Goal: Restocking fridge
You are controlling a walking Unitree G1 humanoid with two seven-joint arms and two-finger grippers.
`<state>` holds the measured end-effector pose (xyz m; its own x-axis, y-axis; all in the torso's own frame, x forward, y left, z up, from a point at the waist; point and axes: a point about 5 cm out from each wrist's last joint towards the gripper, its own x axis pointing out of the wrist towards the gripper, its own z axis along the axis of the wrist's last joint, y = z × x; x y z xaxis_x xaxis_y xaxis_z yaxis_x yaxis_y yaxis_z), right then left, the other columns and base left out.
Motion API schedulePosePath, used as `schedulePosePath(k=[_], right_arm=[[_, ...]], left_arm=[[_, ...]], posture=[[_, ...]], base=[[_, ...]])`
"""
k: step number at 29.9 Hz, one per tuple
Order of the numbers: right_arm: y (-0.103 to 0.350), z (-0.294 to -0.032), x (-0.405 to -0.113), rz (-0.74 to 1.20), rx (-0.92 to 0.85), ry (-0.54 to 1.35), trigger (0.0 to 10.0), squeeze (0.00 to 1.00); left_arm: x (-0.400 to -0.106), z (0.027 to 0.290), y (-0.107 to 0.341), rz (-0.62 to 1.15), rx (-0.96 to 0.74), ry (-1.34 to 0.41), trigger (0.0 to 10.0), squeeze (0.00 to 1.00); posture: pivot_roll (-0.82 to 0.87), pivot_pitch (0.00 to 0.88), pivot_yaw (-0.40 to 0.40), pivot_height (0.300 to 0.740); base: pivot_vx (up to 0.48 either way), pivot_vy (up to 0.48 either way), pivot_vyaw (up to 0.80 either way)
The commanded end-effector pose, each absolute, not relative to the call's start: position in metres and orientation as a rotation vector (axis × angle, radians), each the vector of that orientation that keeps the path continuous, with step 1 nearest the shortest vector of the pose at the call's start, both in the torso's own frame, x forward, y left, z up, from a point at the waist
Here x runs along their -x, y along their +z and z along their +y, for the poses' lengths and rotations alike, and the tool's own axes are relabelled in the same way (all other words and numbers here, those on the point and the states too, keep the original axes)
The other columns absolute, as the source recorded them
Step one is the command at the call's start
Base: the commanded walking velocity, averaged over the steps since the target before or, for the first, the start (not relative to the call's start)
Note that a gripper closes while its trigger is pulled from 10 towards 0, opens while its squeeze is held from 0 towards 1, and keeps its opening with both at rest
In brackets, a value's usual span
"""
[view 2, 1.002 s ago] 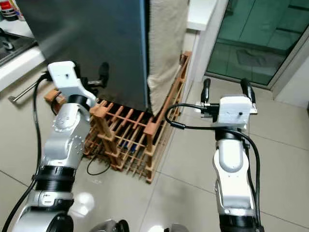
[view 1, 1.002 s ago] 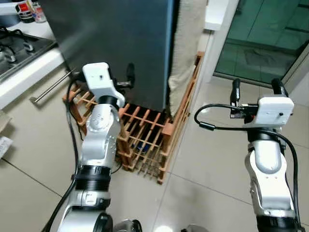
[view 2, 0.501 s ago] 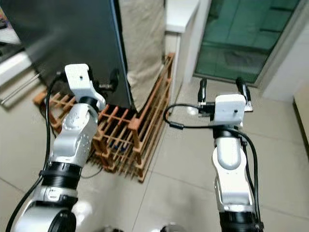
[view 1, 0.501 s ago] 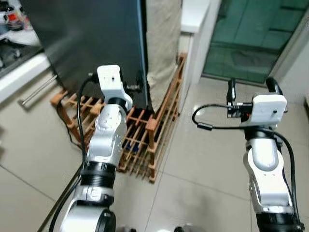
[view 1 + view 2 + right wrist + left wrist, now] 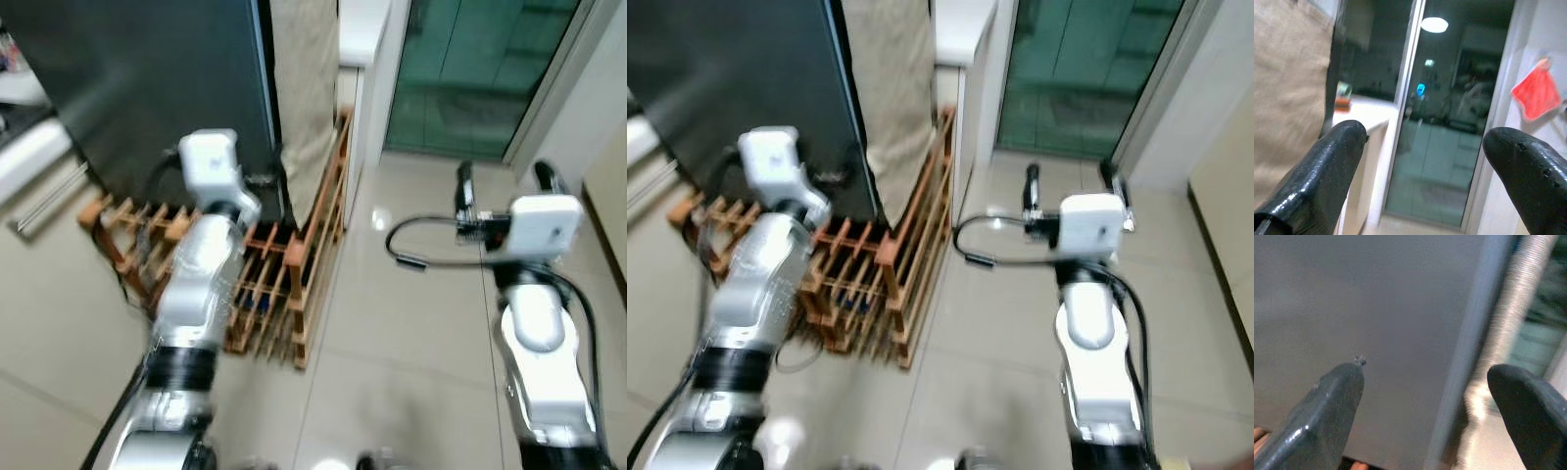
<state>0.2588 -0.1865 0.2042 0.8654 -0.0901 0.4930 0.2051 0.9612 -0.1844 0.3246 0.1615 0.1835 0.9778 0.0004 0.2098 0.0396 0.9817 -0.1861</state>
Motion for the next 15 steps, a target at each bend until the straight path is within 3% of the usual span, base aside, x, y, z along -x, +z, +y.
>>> schedulePosePath(k=[1, 5, 12, 15], right_arm=[[0.222, -0.189, -0.249, -0.573, 0.221, -0.174, 10.0, 0.04], [0.212, -0.196, -0.241, -0.535, 0.196, -0.201, 10.0, 0.02], [0.21, -0.189, -0.252, -0.525, 0.227, -0.15, 10.0, 0.02], [0.219, -0.188, -0.262, -0.557, 0.245, -0.147, 10.0, 0.02]], left_arm=[[-0.313, 0.166, 0.211, -0.332, 0.195, 0.012, 10.0, 0.0], [-0.296, 0.152, 0.243, -0.494, 0.132, -0.019, 10.0, 0.0], [-0.301, 0.133, 0.237, -0.435, 0.221, -0.077, 10.0, 0.0], [-0.308, 0.131, 0.238, -0.426, 0.247, -0.069, 10.0, 0.0]], posture=[[-0.15, 0.032, 0.037, 0.74], [-0.12, 0.048, -0.017, 0.74], [-0.11, 0.057, -0.023, 0.74], [-0.13, 0.061, -0.016, 0.74]], base=[[0.0, 0.0, 0.0], [0.0, 0.0, 0.0], [0.0, 0.0, 0.0], [0.431, 0.0, 0.0]])
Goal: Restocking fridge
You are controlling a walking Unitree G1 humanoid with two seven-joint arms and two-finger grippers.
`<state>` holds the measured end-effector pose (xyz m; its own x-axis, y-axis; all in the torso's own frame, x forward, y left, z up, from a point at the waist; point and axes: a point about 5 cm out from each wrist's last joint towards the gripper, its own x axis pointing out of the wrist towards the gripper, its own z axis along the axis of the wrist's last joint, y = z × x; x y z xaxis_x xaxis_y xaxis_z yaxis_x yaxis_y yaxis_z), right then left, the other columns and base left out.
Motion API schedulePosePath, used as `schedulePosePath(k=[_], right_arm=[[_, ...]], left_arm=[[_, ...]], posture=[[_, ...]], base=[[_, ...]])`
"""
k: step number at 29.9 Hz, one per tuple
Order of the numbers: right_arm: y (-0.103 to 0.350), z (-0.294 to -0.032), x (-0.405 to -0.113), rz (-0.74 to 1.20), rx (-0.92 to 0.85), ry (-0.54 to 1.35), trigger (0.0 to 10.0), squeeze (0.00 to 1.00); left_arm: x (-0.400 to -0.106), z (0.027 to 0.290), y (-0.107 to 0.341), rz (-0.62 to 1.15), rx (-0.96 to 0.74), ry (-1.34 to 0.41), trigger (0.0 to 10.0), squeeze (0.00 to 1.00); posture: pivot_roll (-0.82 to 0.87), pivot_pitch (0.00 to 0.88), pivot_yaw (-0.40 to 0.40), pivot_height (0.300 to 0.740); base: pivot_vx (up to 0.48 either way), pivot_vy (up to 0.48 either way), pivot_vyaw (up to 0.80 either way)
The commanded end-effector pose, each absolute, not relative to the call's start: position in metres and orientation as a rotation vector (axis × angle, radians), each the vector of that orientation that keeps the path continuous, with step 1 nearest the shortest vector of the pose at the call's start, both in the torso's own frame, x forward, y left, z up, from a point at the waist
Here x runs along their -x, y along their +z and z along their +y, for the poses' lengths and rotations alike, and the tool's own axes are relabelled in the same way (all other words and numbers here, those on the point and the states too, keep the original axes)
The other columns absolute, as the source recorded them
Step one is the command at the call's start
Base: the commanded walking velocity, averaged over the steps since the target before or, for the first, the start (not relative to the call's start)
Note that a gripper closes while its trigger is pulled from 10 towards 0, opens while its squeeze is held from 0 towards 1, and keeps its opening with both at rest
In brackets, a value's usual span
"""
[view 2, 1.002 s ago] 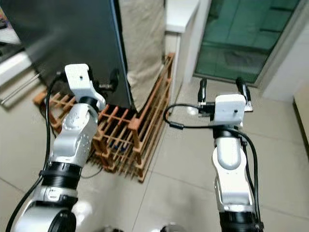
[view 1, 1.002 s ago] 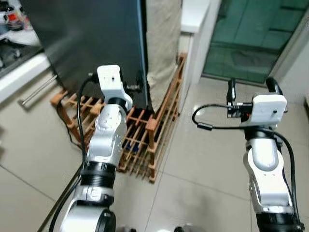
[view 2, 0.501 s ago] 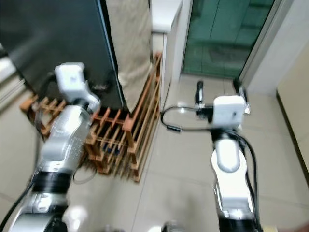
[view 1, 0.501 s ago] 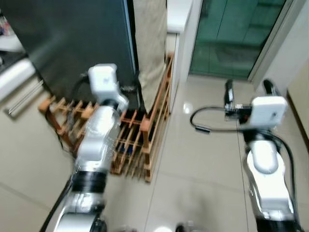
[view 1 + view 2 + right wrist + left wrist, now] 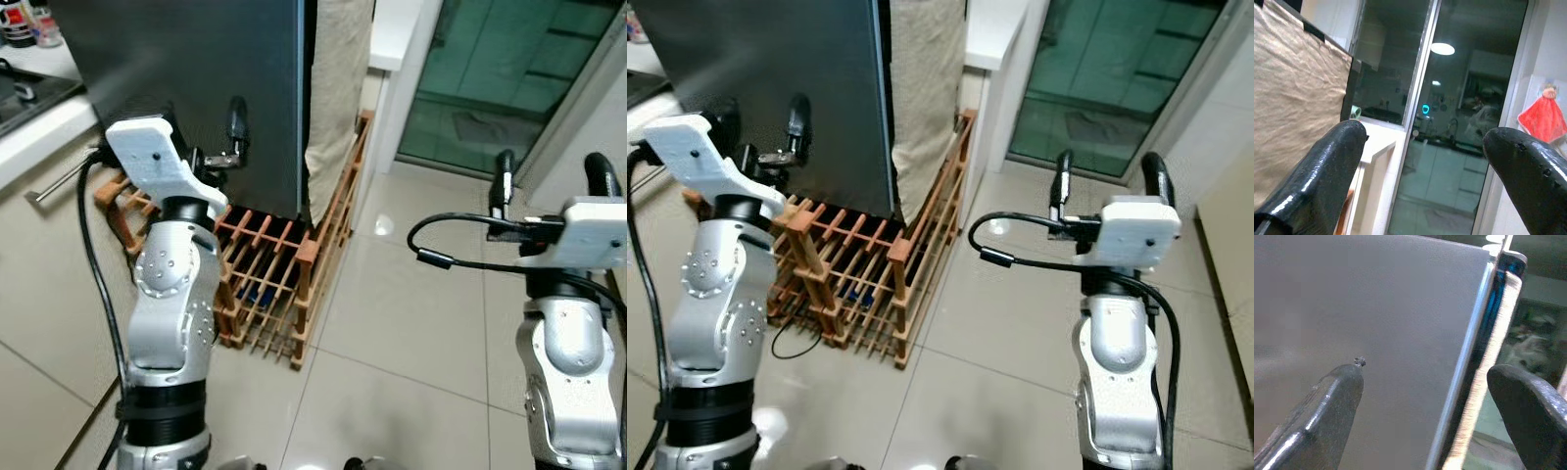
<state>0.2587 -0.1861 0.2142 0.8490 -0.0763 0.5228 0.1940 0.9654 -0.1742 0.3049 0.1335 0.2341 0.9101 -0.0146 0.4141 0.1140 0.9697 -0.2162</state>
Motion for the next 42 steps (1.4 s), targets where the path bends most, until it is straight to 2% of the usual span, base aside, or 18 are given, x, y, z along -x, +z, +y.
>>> schedulePosePath(k=[1, 7, 14, 19, 24, 34, 39, 42], right_arm=[[0.221, -0.188, -0.264, -0.563, 0.247, -0.148, 10.0, 0.02], [0.22, -0.19, -0.275, -0.547, 0.241, -0.143, 10.0, 0.02], [0.209, -0.19, -0.28, -0.495, 0.219, -0.13, 10.0, 0.02], [0.207, -0.19, -0.283, -0.482, 0.214, -0.119, 10.0, 0.02], [0.205, -0.186, -0.286, -0.48, 0.207, -0.091, 10.0, 0.02], [0.201, -0.185, -0.286, -0.473, 0.207, -0.079, 10.0, 0.01], [0.202, -0.192, -0.287, -0.476, 0.198, -0.125, 10.0, 0.02], [0.2, -0.196, -0.288, -0.457, 0.187, -0.141, 10.0, 0.02]], left_arm=[[-0.309, 0.131, 0.238, -0.425, 0.242, -0.07, 10.0, 0.0], [-0.316, 0.118, 0.238, -0.42, 0.187, -0.094, 10.0, 0.0], [-0.319, 0.115, 0.228, -0.378, 0.127, -0.116, 10.0, 0.0], [-0.323, 0.122, 0.222, -0.341, 0.122, -0.058, 10.0, 0.0], [-0.328, 0.137, 0.223, -0.328, 0.153, 0.036, 10.0, 0.0], [-0.326, 0.141, 0.219, -0.315, 0.153, 0.052, 10.0, 0.0], [-0.325, 0.095, 0.21, -0.232, 0.118, -0.27, 10.0, 0.0], [-0.33, 0.086, 0.206, -0.219, 0.119, -0.301, 10.0, 0.0]], posture=[[-0.13, 0.061, -0.016, 0.74], [-0.13, 0.053, -0.01, 0.74], [-0.13, 0.046, -0.006, 0.74], [-0.13, 0.046, -0.004, 0.74], [-0.12, 0.047, -0.002, 0.74], [-0.12, 0.051, -0.007, 0.74], [-0.12, 0.066, -0.004, 0.74], [-0.13, 0.075, -0.001, 0.74]], base=[[0.48, 0.0, 0.0], [0.48, 0.0, 0.0], [0.48, 0.0, 0.0], [0.48, 0.0, 0.0], [0.0, 0.0, 0.0], [0.0, 0.0, 0.0], [0.0, 0.0, 0.0], [0.0, 0.0, 0.0]])
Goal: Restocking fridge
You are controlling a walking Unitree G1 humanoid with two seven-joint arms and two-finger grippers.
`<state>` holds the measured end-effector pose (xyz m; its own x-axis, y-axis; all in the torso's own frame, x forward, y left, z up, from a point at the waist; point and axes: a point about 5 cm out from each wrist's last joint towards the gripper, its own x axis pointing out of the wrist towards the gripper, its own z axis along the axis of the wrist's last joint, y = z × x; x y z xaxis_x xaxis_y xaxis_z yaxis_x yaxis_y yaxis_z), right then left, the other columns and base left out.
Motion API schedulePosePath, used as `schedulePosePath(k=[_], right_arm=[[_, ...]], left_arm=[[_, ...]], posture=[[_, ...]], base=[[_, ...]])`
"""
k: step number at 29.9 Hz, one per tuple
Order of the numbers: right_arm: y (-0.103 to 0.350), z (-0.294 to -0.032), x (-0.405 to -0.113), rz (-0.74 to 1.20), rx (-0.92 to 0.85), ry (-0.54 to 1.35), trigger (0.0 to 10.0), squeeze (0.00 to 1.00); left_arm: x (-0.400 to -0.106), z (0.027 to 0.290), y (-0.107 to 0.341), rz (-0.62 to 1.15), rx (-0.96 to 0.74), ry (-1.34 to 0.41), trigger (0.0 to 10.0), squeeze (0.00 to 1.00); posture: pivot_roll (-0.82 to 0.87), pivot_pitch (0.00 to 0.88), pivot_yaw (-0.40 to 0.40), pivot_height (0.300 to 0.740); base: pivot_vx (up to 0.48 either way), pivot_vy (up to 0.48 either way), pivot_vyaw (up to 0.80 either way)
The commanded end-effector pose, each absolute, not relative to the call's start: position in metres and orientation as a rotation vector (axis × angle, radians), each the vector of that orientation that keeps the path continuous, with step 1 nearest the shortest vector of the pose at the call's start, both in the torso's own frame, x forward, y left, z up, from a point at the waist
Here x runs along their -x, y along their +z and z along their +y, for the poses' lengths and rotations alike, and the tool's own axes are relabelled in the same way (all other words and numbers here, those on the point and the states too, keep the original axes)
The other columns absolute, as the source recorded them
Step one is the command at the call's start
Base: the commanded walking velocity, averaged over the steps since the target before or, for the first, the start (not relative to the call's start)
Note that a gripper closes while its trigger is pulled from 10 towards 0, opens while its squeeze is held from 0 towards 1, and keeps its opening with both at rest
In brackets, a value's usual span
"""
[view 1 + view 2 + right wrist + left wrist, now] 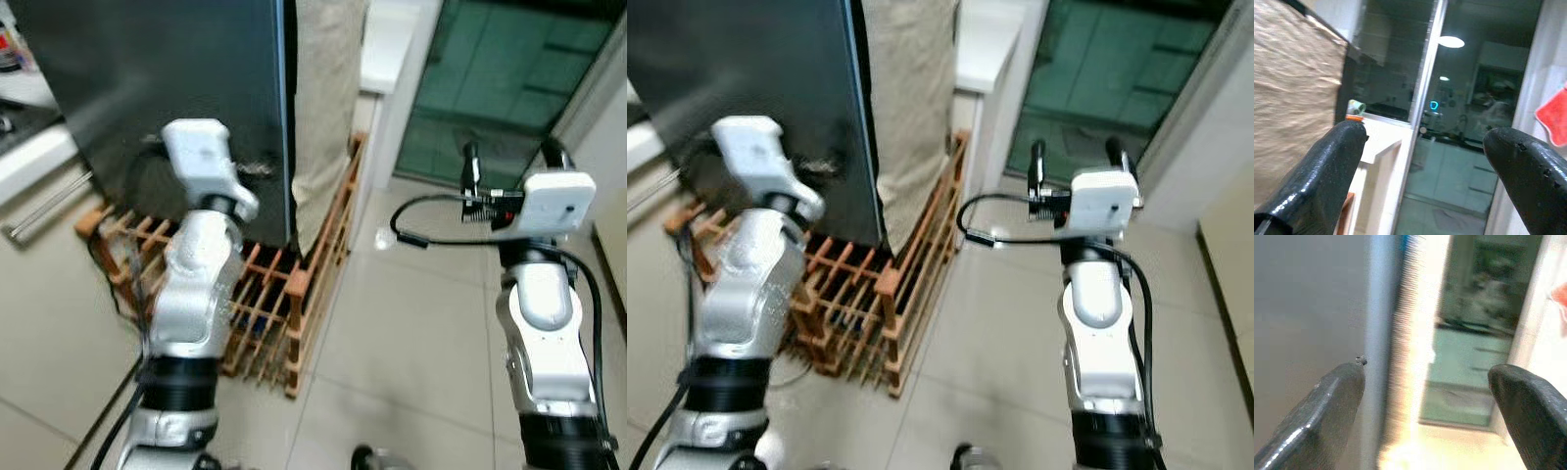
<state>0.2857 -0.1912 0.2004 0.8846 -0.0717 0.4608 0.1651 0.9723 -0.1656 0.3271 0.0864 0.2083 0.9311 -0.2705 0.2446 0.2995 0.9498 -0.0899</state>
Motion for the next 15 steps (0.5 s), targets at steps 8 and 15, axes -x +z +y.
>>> schedulePosePath(k=[8, 15], right_arm=[[0.2, -0.2, -0.288, -0.443, 0.2, -0.153, 10.0, 0.02], [0.209, -0.196, -0.281, -0.481, 0.214, -0.14, 10.0, 0.02]], left_arm=[[-0.355, 0.086, 0.204, -0.185, 0.143, -0.165, 10.0, 0.0], [-0.368, 0.089, 0.218, -0.217, 0.209, -0.103, 10.0, 0.0]], posture=[[-0.16, 0.114, 0.015, 0.74], [-0.19, 0.124, 0.028, 0.74]], base=[[0.0, 0.0, 0.0], [0.0, 0.0, 0.0]])
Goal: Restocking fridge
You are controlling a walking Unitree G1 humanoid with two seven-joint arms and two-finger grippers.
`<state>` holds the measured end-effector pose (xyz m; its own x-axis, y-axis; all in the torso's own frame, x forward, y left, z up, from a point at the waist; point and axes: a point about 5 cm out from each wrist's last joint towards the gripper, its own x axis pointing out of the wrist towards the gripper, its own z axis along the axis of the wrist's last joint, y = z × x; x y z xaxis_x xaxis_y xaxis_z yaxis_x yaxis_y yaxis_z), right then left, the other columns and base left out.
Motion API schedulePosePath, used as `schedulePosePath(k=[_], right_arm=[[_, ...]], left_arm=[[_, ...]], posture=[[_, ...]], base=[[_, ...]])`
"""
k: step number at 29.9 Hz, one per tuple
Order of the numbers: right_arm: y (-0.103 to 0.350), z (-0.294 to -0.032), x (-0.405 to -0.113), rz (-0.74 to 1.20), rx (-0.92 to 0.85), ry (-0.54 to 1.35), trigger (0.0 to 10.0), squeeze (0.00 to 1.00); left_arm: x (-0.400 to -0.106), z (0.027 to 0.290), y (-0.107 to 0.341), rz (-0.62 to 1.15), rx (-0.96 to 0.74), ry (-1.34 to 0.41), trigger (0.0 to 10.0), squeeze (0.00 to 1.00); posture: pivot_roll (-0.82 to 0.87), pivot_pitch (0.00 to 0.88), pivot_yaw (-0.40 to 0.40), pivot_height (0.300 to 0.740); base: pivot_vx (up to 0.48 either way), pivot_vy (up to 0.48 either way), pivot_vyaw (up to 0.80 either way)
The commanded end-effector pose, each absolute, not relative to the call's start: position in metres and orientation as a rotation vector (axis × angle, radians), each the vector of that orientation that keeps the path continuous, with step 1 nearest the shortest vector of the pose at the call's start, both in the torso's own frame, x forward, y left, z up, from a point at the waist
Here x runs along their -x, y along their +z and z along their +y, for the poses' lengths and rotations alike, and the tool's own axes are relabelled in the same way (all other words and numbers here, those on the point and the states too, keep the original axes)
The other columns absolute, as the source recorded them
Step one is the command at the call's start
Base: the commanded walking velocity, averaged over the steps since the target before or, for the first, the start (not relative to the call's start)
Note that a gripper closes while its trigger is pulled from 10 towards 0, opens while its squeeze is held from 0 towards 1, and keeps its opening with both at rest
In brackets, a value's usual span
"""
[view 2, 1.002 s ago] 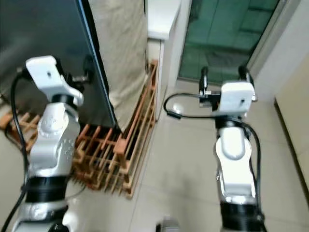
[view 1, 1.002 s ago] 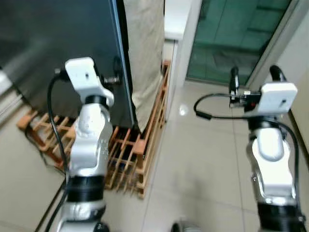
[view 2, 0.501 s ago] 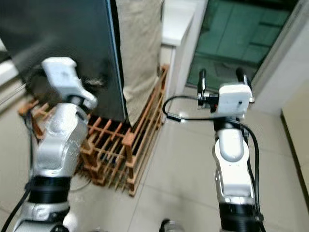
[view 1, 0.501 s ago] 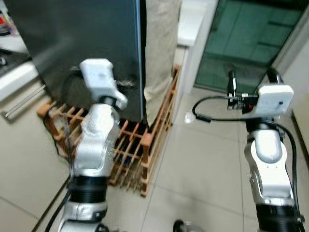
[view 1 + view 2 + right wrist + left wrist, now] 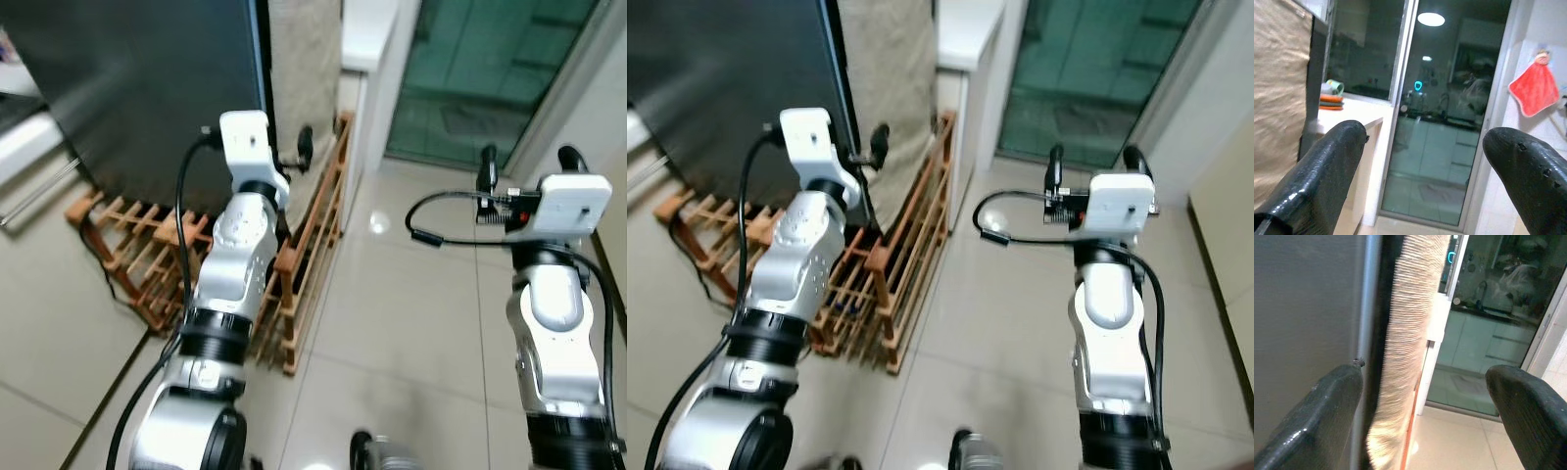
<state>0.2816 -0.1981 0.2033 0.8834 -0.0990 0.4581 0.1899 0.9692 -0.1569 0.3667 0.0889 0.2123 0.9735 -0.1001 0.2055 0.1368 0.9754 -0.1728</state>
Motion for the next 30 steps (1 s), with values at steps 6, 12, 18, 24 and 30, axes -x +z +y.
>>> schedulePosePath(k=[6, 12, 18, 24, 30], right_arm=[[0.212, -0.197, -0.278, -0.49, 0.217, -0.15, 10.0, 0.02], [0.21, -0.195, -0.269, -0.475, 0.225, -0.141, 10.0, 0.02], [0.207, -0.194, -0.247, -0.473, 0.228, -0.172, 10.0, 0.02], [0.237, -0.2, -0.241, -0.605, 0.256, -0.23, 10.0, 0.03], [0.265, -0.199, -0.266, -0.692, 0.256, -0.194, 10.0, 0.02]], left_arm=[[-0.374, 0.078, 0.225, -0.243, 0.224, -0.153, 10.0, 0.0], [-0.378, 0.064, 0.226, -0.241, 0.209, -0.205, 10.0, 0.0], [-0.351, 0.107, 0.213, -0.267, 0.206, -0.179, 10.0, 0.0], [-0.313, 0.128, 0.255, -0.544, 0.261, -0.05, 10.0, 0.0], [-0.327, 0.113, 0.289, -0.676, 0.181, -0.05, 10.0, 0.0]], posture=[[-0.21, 0.129, 0.03, 0.74], [-0.24, 0.14, 0.035, 0.74], [-0.22, 0.077, 0.048, 0.74], [-0.2, 0.055, 0.026, 0.74], [-0.18, 0.041, 0.005, 0.74]], base=[[0.0, 0.0, 0.0], [0.0, 0.0, 0.0], [0.0, 0.0, 0.0], [0.0, 0.0, 0.0], [0.0, 0.0, 0.0]])
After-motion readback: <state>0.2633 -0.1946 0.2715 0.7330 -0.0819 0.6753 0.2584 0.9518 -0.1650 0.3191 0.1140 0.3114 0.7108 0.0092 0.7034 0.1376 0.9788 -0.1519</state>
